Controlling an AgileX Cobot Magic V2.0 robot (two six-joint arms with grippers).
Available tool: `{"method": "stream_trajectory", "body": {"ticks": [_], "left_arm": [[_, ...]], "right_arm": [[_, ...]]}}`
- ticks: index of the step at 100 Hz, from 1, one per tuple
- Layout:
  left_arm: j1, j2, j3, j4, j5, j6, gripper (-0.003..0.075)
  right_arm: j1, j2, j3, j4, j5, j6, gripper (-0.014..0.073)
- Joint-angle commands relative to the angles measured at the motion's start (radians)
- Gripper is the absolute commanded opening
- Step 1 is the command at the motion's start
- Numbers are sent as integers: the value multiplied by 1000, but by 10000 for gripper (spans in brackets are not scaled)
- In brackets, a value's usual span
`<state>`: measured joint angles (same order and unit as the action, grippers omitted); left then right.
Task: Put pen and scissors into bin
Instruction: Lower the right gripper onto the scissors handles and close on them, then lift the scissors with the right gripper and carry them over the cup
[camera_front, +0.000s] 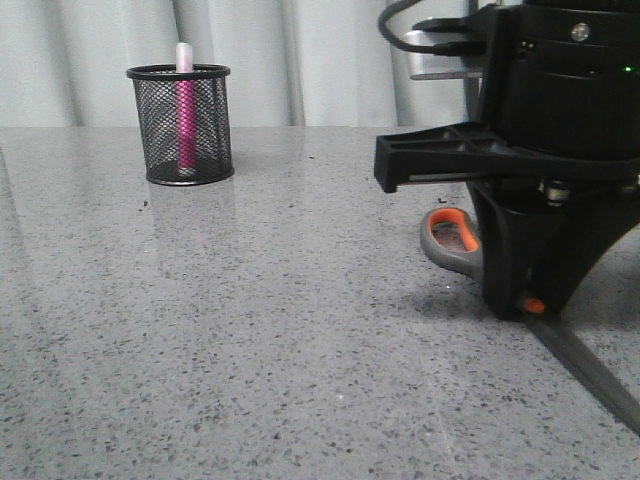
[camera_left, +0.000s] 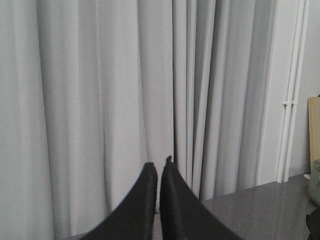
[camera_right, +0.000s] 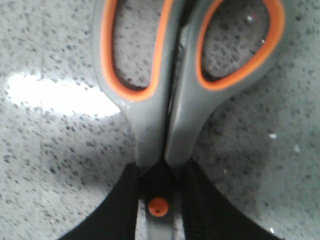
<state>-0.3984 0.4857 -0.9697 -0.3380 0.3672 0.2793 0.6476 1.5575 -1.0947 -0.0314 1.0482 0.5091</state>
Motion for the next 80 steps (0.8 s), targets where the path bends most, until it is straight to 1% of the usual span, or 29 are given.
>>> {"method": "stream_trajectory", "body": {"ticks": [1, 15, 25, 30, 37, 43, 44, 45, 46, 56, 63, 73, 80], "left_arm": [[-7, 9, -20, -15, -50, -1, -19], [-7, 9, -20, -15, -51, -1, -19], [-7, 11, -20, -15, -60, -1, -19], [-7, 11, -20, -15, -62, -1, -19], [-7, 11, -20, -15, -66, -1, -19], [-7, 11, -20, -13, -70, -1, -19], [-7, 11, -20, -13, -70, -1, -19], [-7, 11, -20, -13, -70, -1, -19], [-7, 11, -20, -13, -70, -1, -19], [-7, 11, -20, -13, -73, -1, -19], [-7, 11, -20, -13, -73, -1, -19], [-7, 11, -20, -13, -73, -1, -19], [-7, 11, -20, -13, -73, -1, -19]], "right_arm": [[6, -9, -36, 3, -122, -23, -67], [8, -90, -242, -21, -135, -38, -67], [8, -99, -430, -46, -159, -95, -67], [8, -91, -527, -50, -199, -135, -67], [8, -71, -623, -62, -300, -185, -67], [6, -42, -681, -66, -436, -241, -68], [6, -42, -685, -66, -436, -246, -68], [6, -31, -693, -66, -481, -255, -69], [6, -31, -693, -66, -481, -257, -69], [6, 30, -714, -66, -720, -290, -72], [6, 85, -714, -66, -854, -313, -76], [3, 177, -714, -72, -976, -315, -76], [3, 246, -714, -79, -1029, -315, -76]]}}
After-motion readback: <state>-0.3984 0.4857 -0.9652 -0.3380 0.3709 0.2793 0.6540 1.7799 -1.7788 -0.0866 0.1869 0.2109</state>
